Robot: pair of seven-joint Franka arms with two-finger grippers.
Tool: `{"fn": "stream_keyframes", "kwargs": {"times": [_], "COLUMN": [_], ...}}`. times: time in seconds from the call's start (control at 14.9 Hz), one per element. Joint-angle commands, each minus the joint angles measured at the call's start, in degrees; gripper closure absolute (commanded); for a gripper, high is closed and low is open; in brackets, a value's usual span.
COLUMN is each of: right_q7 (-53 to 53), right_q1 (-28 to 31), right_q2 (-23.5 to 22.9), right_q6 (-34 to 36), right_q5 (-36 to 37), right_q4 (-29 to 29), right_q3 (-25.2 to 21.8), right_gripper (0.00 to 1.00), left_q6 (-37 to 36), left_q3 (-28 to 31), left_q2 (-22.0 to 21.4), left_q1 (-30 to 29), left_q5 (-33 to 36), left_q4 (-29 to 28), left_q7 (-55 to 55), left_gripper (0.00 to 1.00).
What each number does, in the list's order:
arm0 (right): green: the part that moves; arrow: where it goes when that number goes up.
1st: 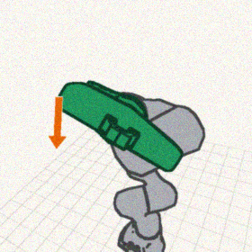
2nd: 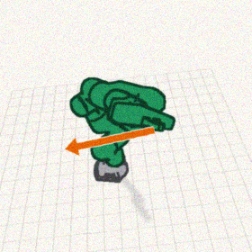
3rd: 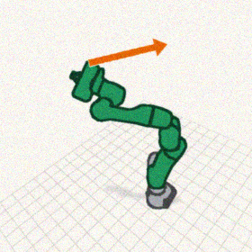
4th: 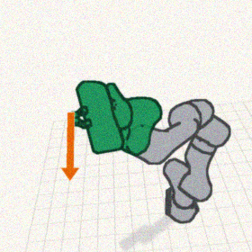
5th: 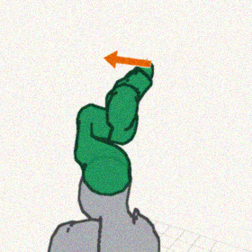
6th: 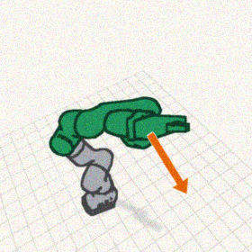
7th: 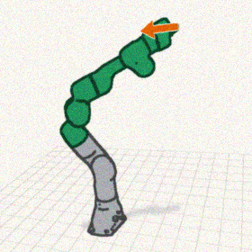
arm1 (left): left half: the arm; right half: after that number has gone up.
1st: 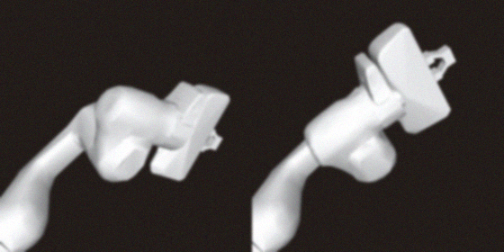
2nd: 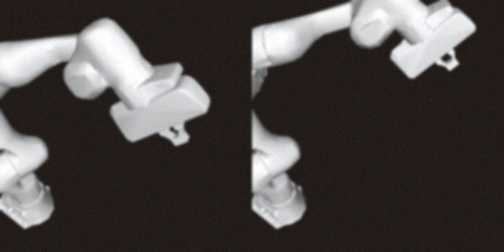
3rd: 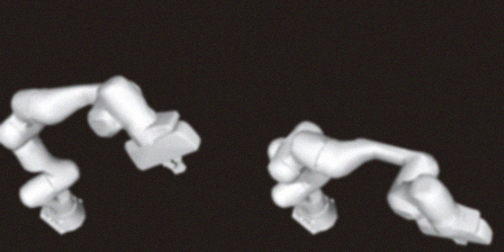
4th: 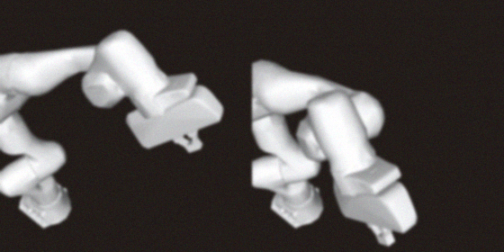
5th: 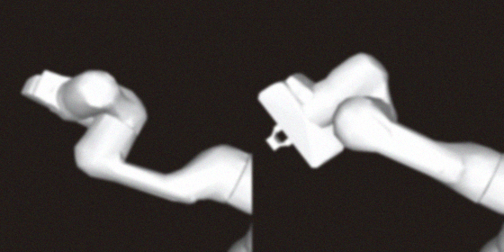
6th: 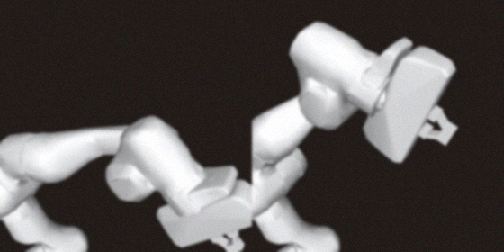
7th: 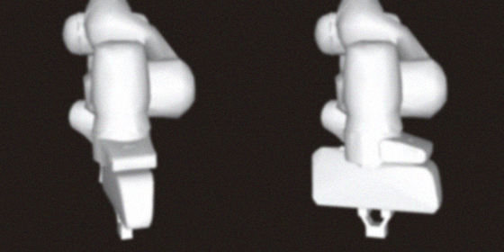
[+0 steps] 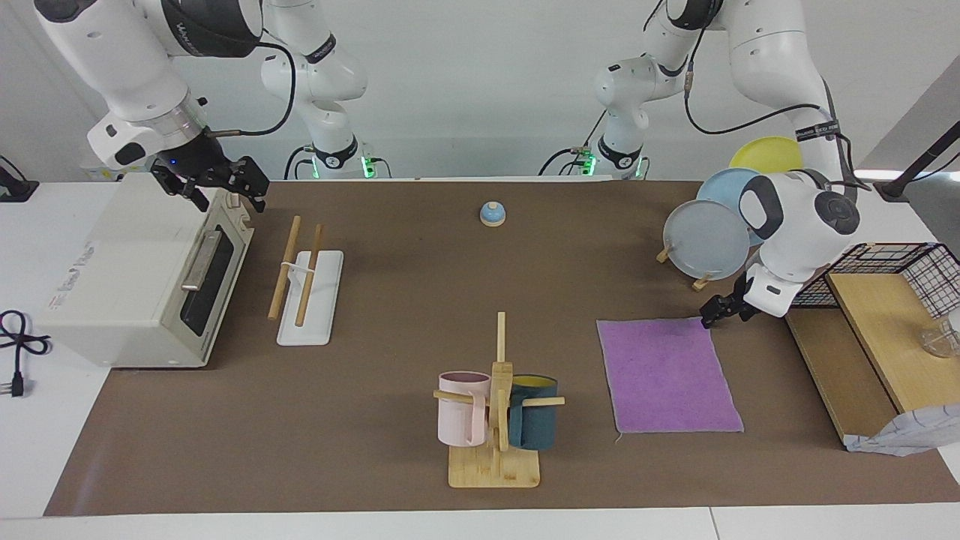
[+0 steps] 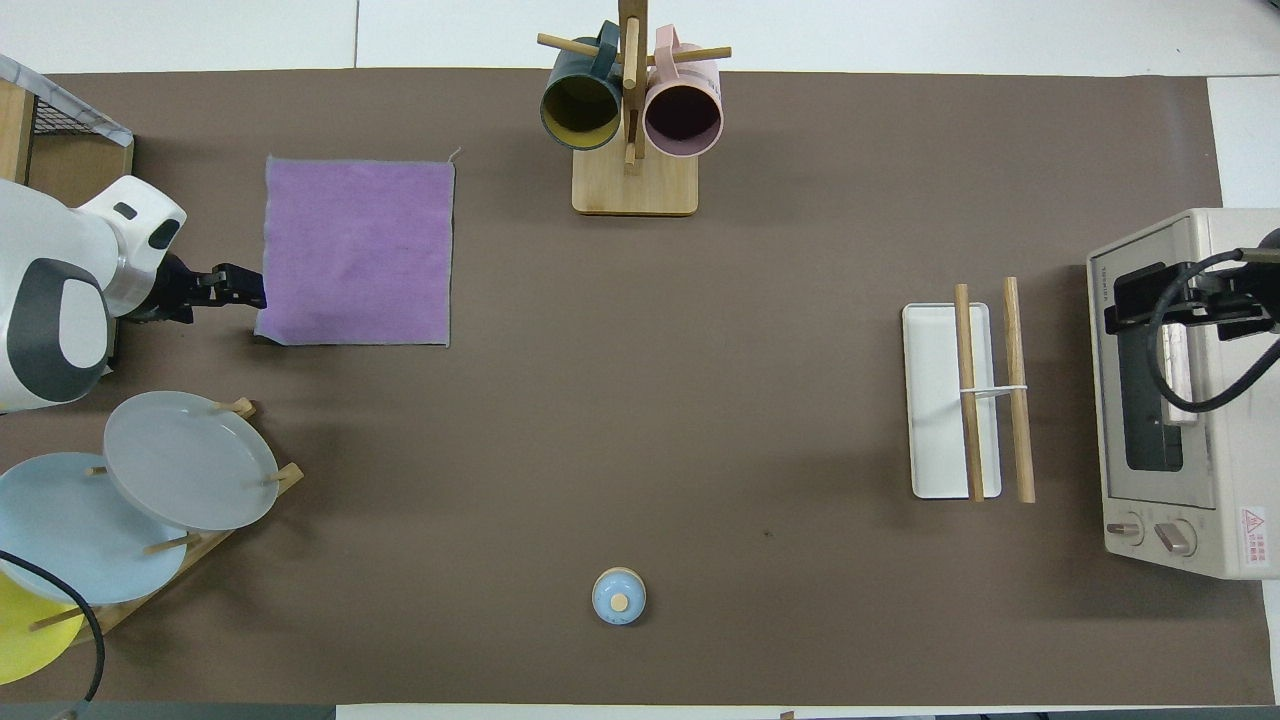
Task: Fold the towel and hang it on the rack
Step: 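Move the left gripper to the near edge of the purple towel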
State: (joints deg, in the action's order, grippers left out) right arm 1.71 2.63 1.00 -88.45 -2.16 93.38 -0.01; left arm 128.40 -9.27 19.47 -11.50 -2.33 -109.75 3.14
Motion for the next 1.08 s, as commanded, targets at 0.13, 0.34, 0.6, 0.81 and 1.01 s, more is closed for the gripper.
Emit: {"fn": "stream_keyframes", "kwargs": {"times": [0.13, 0.34, 0.6, 0.81, 1.01], "right_q7": [-1.2, -1.2, -1.2, -1.4, -1.8], "right_q1": [0.4, 0.4, 0.7, 0.7, 0.4], "right_q2": [0.6, 0.6, 0.6, 0.6, 0.6], "right_q6": [-0.1, -0.1, 0.1, 0.5, -0.2], "right_q5": [-0.7, -0.7, -0.8, -0.8, -1.5], "right_q4": [0.8, 0.8, 0.8, 0.9, 0.9], "right_q3": [0.0, 0.1, 0.0, 0.0, 0.2], "right_gripper": [0.0, 0.0, 0.0, 0.0, 0.0], "left_q6": [1.0, 1.1, 0.5, 0.3, 0.2], "left_q3": [0.0, 0.0, 0.0, 0.0, 0.0], "left_q2": [2.1, 3.1, 3.1, 3.1, 3.1], "left_q1": [0.5, 0.6, 0.6, 0.8, 0.8], "left_q5": [-2.9, -3.0, -3.4, -4.0, -3.9], "left_q4": [1.7, 1.6, 1.6, 1.6, 1.7], "left_q7": [-1.1, -1.0, -0.9, -0.9, -0.9], "left_gripper": [0.3, 0.36, 0.45, 0.61, 0.8]}}
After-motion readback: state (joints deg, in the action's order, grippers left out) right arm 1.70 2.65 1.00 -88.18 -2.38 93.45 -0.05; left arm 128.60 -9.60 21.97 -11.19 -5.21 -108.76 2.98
